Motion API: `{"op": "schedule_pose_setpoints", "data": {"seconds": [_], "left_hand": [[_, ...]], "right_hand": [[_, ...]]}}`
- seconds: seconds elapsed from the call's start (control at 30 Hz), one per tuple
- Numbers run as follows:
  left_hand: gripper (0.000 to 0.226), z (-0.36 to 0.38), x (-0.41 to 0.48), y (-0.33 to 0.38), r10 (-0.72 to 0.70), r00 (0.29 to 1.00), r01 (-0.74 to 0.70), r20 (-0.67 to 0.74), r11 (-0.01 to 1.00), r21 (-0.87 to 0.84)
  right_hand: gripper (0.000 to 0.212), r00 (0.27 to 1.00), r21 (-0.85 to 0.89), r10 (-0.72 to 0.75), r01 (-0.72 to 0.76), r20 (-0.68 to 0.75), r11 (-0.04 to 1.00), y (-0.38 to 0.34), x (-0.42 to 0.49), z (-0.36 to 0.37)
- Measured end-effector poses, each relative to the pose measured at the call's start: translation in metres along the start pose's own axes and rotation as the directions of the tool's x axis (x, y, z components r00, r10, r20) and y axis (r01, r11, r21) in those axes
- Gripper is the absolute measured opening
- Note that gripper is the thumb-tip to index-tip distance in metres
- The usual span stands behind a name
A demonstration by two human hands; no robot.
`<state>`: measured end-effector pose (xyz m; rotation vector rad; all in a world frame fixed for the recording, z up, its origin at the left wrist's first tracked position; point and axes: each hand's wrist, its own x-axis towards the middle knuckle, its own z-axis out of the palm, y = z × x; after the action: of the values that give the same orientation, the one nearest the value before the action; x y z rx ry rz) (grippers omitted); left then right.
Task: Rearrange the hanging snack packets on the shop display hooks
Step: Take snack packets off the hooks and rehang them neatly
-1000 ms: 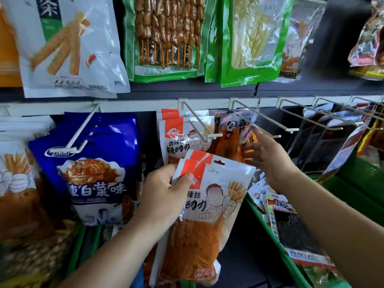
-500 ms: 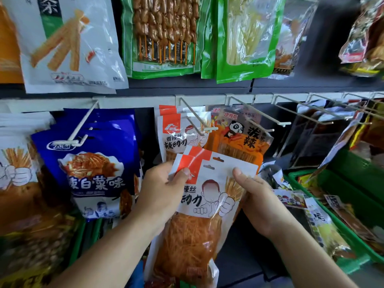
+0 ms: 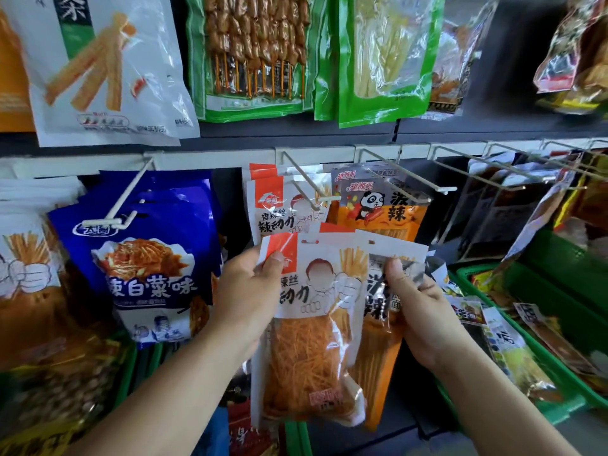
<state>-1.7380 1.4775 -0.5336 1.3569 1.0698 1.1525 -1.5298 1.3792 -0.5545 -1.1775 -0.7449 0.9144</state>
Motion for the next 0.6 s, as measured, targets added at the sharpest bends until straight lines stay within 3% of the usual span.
{"op": "schedule_pose_setpoints", "data": {"seconds": [0.07,0.17,0.3,0.47,0.6], "left_hand": [[0.018,-0.002,0.002,0.007,0.047,0.999,-0.047,-0.021,0.999,0.012],[0.016,0.002,0.001,0.017,0.135,0.991,-0.134,-0.014,0.989,0.067],[0.008,0.012,0.005,0.026,0.203,0.978,-0.202,-0.041,0.979,0.024],[0.011,0.027,0.01,0.036,0.218,0.97,-0.225,-0.11,0.973,-0.059],[0.008,0.03,0.008,0.038,0.226,0.961,-0.243,-0.162,0.966,-0.089]], "right_hand": [[0.056,0.994,-0.095,-0.085,0.078,-0.071,0.992,0.001,0.002,-0.003],[0.035,0.967,-0.403,-0.242,0.19,-0.08,0.895,0.001,-0.002,-0.001],[0.047,0.964,-0.633,-0.25,0.141,-0.086,0.761,0.0,-0.004,-0.002],[0.026,0.949,-0.549,-0.256,0.117,-0.182,0.827,0.002,-0.006,-0.003],[0.034,0.947,-0.481,-0.225,0.091,-0.228,0.872,0.003,-0.01,0.0]]}}
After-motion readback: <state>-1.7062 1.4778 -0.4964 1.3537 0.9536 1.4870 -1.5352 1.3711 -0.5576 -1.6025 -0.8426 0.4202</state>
